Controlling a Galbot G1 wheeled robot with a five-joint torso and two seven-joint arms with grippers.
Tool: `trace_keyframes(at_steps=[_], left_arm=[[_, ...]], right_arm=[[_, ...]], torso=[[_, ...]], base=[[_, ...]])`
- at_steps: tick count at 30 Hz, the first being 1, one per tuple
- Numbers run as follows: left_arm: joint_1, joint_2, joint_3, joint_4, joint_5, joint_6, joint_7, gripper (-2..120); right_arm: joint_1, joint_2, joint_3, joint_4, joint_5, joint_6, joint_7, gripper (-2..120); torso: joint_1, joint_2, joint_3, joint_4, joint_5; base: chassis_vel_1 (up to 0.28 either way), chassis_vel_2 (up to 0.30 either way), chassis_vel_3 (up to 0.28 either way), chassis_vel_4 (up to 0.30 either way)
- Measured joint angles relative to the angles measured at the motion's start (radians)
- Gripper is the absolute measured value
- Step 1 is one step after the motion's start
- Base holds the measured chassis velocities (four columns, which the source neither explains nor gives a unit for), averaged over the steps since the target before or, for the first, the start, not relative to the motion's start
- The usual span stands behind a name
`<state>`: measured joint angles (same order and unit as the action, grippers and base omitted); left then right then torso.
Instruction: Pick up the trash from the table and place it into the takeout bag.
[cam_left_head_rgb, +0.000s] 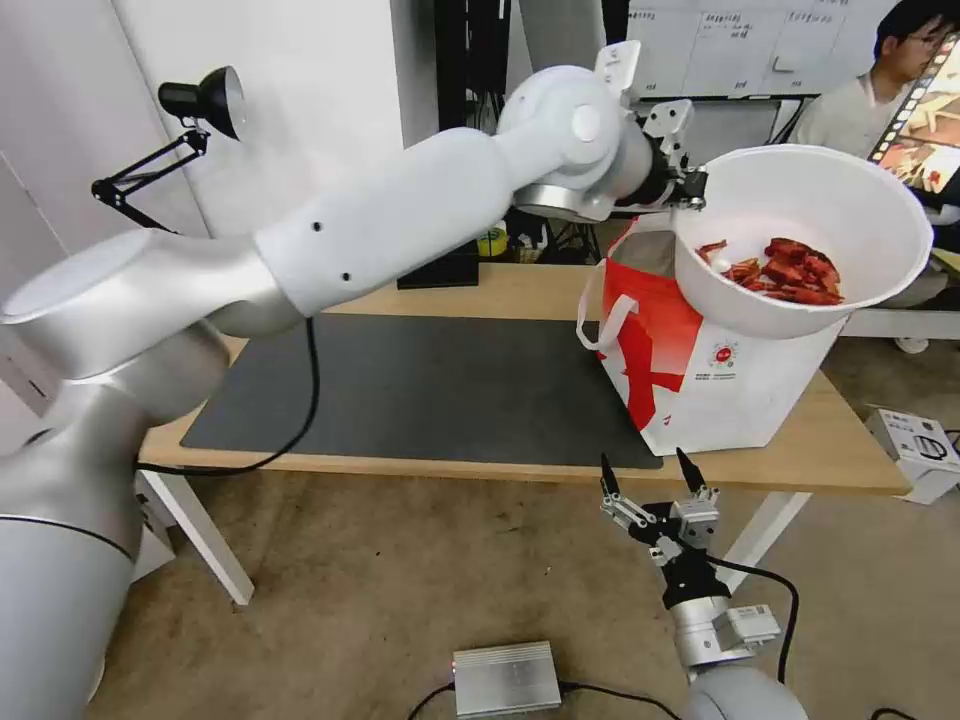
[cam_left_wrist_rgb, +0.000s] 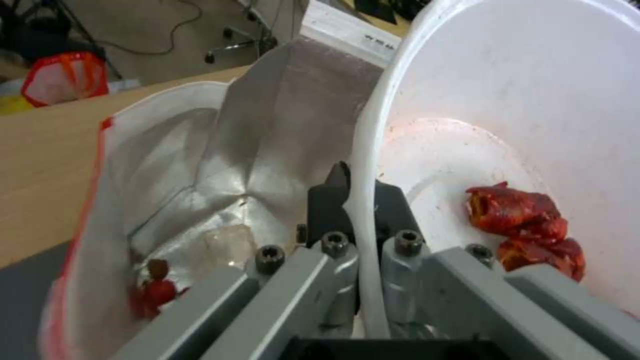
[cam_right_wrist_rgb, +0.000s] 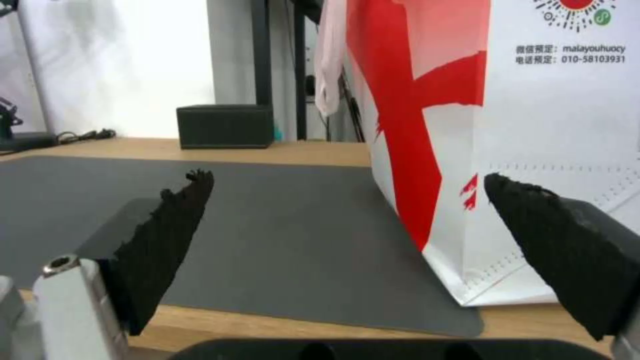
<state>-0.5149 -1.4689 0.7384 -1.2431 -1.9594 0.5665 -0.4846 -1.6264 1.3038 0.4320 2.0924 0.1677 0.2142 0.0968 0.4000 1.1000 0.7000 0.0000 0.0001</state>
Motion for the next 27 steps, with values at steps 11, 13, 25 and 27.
trace_keyframes(at_steps=[11, 13, 25, 27], left_arm=[[0.049, -0.125, -0.064, 0.117, 0.059, -0.016, -0.056, 0], [0.051, -0.129, -0.077, 0.123, 0.059, -0.022, -0.067, 0], [0.041, -0.128, -0.117, 0.135, 0.009, -0.083, -0.235, 0], [0.041, -0.127, -0.118, 0.137, 0.004, -0.088, -0.253, 0]], right_arm=[[0.0, 0.0, 0.0, 0.0, 0.0, 0.0, 0.0, 100], [0.0, 0.0, 0.0, 0.0, 0.0, 0.0, 0.0, 100], [0.0, 0.0, 0.0, 0.0, 0.0, 0.0, 0.0, 100], [0.0, 0.0, 0.0, 0.0, 0.0, 0.0, 0.0, 100]], torso=[[0.0, 0.0, 0.0, -0.0002, 0.0001], [0.0, 0.0, 0.0, -0.0002, 0.0001], [0.0, 0.0, 0.0, 0.0001, -0.0001], [0.0, 0.0, 0.0, 0.0001, -0.0001]], base=[[0.0, 0.0, 0.0, 0.0], [0.0, 0.0, 0.0, 0.0], [0.0, 0.0, 0.0, 0.0], [0.0, 0.0, 0.0, 0.0]])
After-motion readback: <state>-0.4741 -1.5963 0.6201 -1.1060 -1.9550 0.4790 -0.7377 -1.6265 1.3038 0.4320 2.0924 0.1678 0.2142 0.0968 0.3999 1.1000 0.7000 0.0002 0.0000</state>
